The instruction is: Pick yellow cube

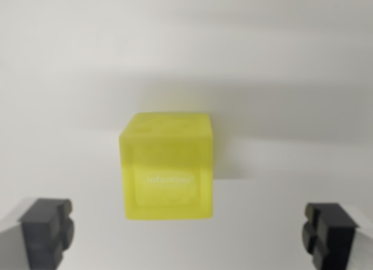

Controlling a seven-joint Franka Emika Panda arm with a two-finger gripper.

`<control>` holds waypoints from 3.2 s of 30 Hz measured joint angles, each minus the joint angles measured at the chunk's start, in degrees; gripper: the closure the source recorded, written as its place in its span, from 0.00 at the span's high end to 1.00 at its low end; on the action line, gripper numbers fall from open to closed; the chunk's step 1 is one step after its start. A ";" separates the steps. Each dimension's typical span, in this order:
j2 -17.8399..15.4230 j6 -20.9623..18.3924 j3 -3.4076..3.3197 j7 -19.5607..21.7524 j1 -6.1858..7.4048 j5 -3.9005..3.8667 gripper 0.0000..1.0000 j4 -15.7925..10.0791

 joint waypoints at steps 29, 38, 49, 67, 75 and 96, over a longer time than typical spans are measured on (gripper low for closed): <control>5.21 7.71 0.00 1.16 1.43 0.08 1.00 -2.22; 7.42 9.60 0.00 1.20 1.50 0.09 1.00 -1.91; 10.23 11.81 0.00 1.25 1.55 0.09 1.00 -1.31; 12.85 13.81 0.00 1.31 1.63 0.09 0.00 -0.62; 10.86 12.43 0.00 1.31 1.63 0.09 0.00 -1.21; 5.45 8.33 0.00 1.30 1.63 0.12 0.00 -2.51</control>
